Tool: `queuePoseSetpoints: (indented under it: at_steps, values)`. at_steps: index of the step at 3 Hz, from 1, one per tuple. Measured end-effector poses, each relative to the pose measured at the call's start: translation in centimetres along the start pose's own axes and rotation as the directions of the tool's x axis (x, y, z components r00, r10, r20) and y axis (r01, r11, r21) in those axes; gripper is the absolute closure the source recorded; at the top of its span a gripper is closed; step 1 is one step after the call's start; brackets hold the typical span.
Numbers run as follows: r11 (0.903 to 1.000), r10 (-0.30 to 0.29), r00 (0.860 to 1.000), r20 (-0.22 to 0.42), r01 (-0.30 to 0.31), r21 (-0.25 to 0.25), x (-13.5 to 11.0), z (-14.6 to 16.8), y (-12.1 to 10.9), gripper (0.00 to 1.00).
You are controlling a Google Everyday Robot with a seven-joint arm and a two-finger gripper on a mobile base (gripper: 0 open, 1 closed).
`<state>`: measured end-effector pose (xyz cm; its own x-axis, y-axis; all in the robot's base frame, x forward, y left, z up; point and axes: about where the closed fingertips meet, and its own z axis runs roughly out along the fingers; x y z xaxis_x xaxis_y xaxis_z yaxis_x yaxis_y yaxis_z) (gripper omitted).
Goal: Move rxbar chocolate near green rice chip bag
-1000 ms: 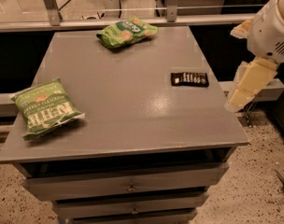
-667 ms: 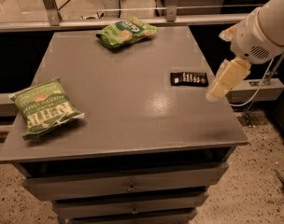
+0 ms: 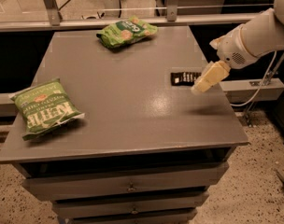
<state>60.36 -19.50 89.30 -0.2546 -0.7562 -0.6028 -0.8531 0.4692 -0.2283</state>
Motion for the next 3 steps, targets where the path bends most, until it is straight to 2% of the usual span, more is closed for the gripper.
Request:
queuePoseSetpoints:
  at_steps: [1, 2, 3]
  values:
    - [0.9987, 0.051, 0.998, 0.034, -0.051, -0.007, 1.3, 2.7, -1.4, 0.00]
    - [0.9945, 0.102, 0.994, 0.047, -0.101, -0.030, 2.6, 4.8, -2.3, 0.25]
    - [0.9918, 0.119, 0.991, 0.056, -0.116, -0.054, 2.6, 5.5, -2.5, 0.48]
